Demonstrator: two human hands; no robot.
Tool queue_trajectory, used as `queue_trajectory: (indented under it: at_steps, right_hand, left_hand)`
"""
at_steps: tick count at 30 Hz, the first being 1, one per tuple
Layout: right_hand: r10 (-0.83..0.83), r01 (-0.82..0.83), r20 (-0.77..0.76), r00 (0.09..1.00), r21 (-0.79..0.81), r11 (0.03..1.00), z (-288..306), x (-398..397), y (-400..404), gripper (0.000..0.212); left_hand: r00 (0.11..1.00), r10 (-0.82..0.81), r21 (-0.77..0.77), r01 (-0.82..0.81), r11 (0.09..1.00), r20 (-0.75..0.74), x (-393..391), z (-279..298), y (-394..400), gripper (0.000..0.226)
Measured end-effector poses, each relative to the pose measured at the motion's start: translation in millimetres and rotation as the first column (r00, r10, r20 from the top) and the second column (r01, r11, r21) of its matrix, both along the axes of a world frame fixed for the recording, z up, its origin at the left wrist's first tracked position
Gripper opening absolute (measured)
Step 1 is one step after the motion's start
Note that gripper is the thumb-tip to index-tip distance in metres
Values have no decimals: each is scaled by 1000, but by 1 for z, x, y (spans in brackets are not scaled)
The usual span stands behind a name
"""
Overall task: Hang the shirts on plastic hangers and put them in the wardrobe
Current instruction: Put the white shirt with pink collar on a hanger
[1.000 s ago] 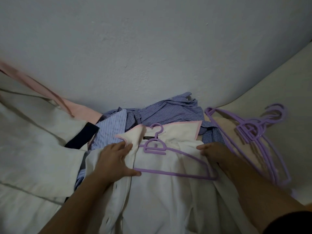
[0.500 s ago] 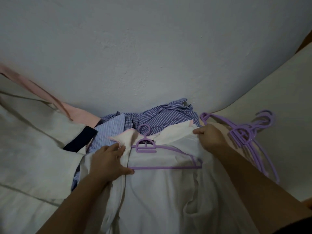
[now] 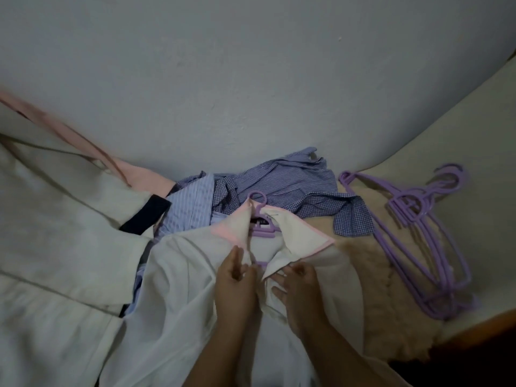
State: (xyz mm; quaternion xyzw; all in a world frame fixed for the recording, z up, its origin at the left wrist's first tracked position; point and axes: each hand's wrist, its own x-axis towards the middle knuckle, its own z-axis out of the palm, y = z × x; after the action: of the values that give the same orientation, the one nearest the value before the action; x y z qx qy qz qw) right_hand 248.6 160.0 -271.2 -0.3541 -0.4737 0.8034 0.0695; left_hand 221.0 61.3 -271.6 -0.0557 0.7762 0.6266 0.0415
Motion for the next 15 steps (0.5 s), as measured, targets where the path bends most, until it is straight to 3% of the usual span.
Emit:
queue_trajectory:
  at_steps: [4,8,10,15]
  right_hand:
    - [-100,97,-14,995,-131,987,1,5,-1,18]
    - [53,-66,-140,989,-94,993,2,4,-5,35]
    - [95,-106,-143,985,-73,992,5,-2,-6,42]
    - [184,-177,-88,979,80,981,8,-13,-5,51]
  left_hand:
    - [993,109,1,-110,994,-37,6,7,0,21]
    - [980,-164,-239,134,962,-113,-5,5,2,15]
    - [966,-230,-345,178,922,-117,-12,5,4,27]
    - [999,-4,-140,-4,990,-52,-20,19,-2,20]
